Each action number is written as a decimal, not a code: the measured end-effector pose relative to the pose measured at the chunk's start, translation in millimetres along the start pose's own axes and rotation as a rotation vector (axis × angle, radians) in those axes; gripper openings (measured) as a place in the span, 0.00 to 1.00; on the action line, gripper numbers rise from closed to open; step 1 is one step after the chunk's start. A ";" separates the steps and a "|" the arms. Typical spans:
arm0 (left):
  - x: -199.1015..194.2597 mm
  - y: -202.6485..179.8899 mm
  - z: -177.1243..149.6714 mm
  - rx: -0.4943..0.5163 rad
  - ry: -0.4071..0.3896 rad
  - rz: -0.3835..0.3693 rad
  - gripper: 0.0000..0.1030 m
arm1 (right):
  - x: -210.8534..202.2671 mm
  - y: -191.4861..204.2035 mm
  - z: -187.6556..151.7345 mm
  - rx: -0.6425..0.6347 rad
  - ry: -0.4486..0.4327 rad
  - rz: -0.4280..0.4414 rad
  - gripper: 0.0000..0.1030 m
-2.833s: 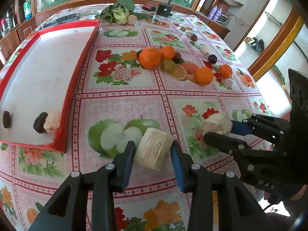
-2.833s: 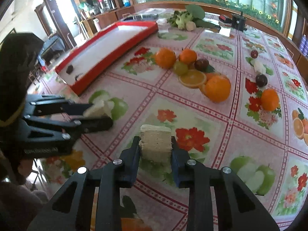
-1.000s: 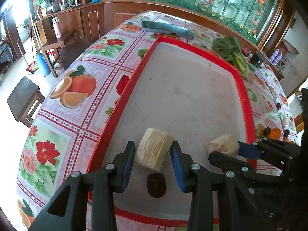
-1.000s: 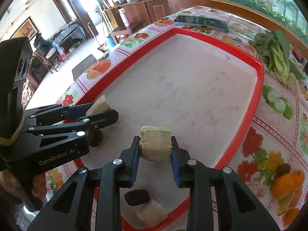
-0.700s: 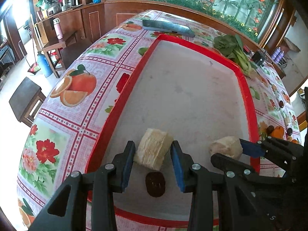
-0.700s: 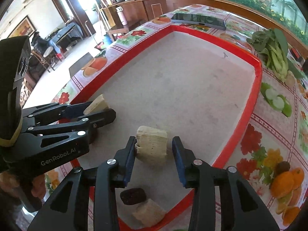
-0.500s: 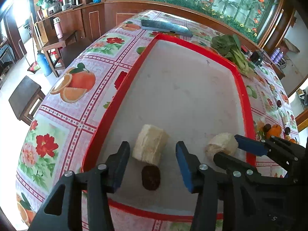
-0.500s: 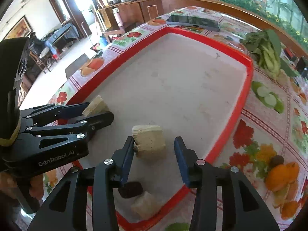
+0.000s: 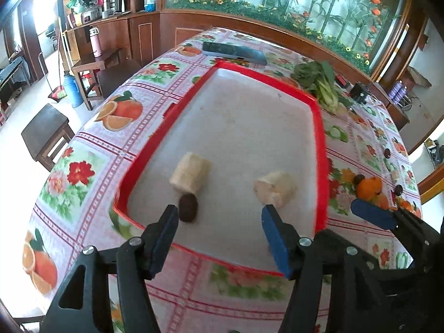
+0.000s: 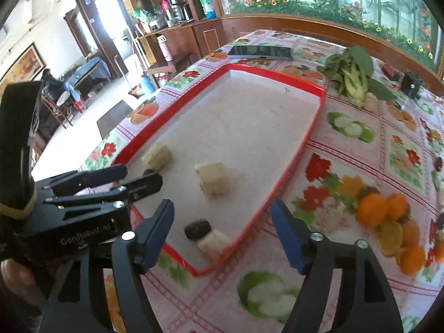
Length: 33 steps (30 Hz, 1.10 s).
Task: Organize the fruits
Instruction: 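Lower the chunks into the tray beside the dates and open both grippers, then withdraw both grippers from the tray back over the fruits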
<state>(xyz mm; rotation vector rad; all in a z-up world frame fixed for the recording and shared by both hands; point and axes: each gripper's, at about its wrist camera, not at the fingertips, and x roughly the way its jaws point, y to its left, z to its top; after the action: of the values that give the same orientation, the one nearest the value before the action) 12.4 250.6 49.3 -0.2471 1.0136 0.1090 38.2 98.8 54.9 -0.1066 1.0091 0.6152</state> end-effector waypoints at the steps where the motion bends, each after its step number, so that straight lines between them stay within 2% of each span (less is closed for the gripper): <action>1: -2.2 -5.3 -1.7 0.005 0.000 0.004 0.63 | -4.1 -3.6 -3.8 0.002 0.002 -0.018 0.78; 4: -7.9 -22.6 -4.6 0.021 -0.003 -0.001 0.64 | -16.6 -15.6 -14.2 0.004 -0.007 -0.107 0.88; 8: -15.9 -51.9 -10.4 0.059 -0.008 -0.010 0.64 | -35.6 -35.9 -27.6 0.003 -0.026 -0.255 0.89; 12: -20.7 -87.1 -17.0 0.117 -0.007 -0.024 0.64 | -54.6 -70.8 -42.9 0.070 -0.015 -0.333 0.94; 20: -15.8 -150.3 -33.5 0.219 0.022 -0.077 0.68 | -98.4 -147.2 -78.1 0.230 -0.057 -0.334 0.94; 25: 2.7 -180.1 -40.1 0.263 0.071 -0.106 0.68 | -115.0 -202.7 -103.9 0.372 -0.050 -0.410 0.94; 29: 16.8 -196.6 -35.1 0.286 0.074 -0.108 0.68 | -123.4 -228.2 -119.4 0.436 -0.043 -0.422 0.94; 33: 31.3 -203.8 -21.1 0.279 0.076 -0.121 0.68 | -127.9 -237.3 -128.3 0.454 -0.047 -0.416 0.94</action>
<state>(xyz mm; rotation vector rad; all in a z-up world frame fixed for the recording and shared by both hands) 53.1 47.5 43.4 -0.0571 1.0734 -0.1520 17.7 -198.9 44.1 0.0972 1.0206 0.0026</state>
